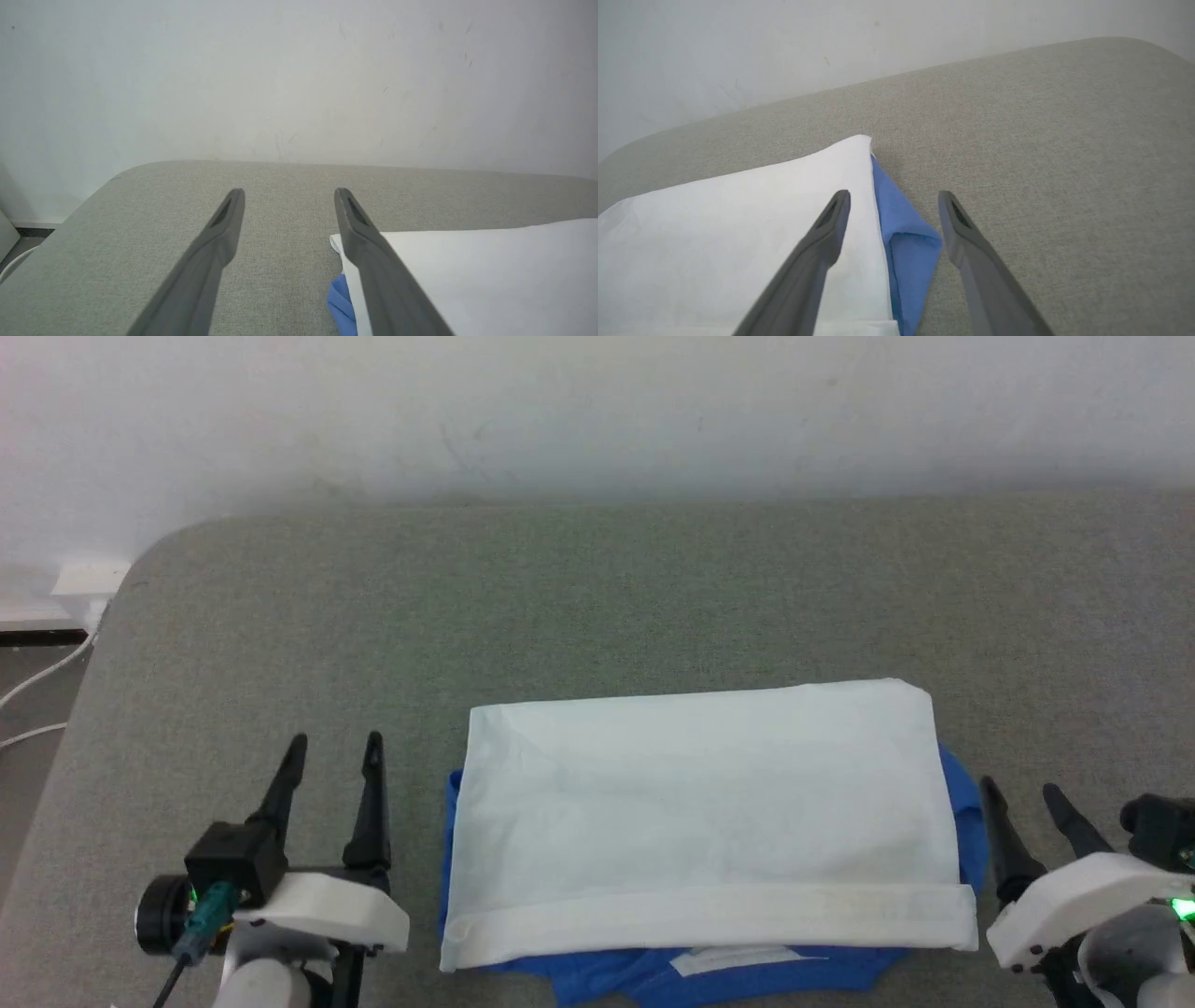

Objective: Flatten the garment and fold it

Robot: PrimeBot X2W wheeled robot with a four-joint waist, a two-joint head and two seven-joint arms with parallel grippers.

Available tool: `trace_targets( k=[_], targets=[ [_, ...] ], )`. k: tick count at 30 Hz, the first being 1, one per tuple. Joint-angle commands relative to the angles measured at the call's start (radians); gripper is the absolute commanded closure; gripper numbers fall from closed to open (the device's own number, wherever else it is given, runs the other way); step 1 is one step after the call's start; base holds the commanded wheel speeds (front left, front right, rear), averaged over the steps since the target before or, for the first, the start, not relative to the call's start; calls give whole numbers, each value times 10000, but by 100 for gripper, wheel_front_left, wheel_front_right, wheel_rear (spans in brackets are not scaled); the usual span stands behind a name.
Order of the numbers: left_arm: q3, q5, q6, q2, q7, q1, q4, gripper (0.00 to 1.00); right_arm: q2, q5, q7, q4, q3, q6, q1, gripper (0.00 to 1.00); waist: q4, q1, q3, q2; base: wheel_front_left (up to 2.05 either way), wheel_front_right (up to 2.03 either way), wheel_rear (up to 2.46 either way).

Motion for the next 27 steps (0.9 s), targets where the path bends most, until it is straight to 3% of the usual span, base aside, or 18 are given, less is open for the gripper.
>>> trace_targets(
  k=[1, 11, 22, 24, 25, 26, 27],
  targets=[
    [299, 340, 127, -162, -52, -318, -255, 0, 23, -212, -88, 395, 67, -9, -441, 0, 6, 0, 33, -1, 0, 0, 0],
    [1227, 1214, -96, -836, -59, -717, -385, 0, 23, -968, 1112, 2853, -126, -9, -2280, 0, 52, 0, 320, -1, 0, 0, 0],
    [1654, 1627, -469, -1221, -60, -680, -226, 0, 24, -1257, 3165, 4315, 130, -9, -2886, 0, 173, 0, 395, -1, 0, 0, 0],
    [1728, 1686, -530, -1266, -60, -648, -207, 0, 24, -1136, 3491, 4318, 247, -9, -2819, 58, 180, 0, 367, -1, 0, 0, 0],
    [1765, 1711, -556, -1287, -60, -637, -202, 0, 24, -1074, 3580, 4279, 283, -9, -2788, 80, 181, 0, 360, -1, 0, 0, 0],
    [1800, 1742, -578, -1306, -60, -630, -199, 0, 24, -1026, 3621, 4219, 317, -9, -2761, 97, 180, 0, 356, -1, 0, 0, 0],
    [1834, 1769, -599, -1324, -60, -626, -196, 0, 24, -987, 3615, 4144, 339, -9, -2735, 100, 175, 0, 352, -1, 0, 0, 0]
  ],
)
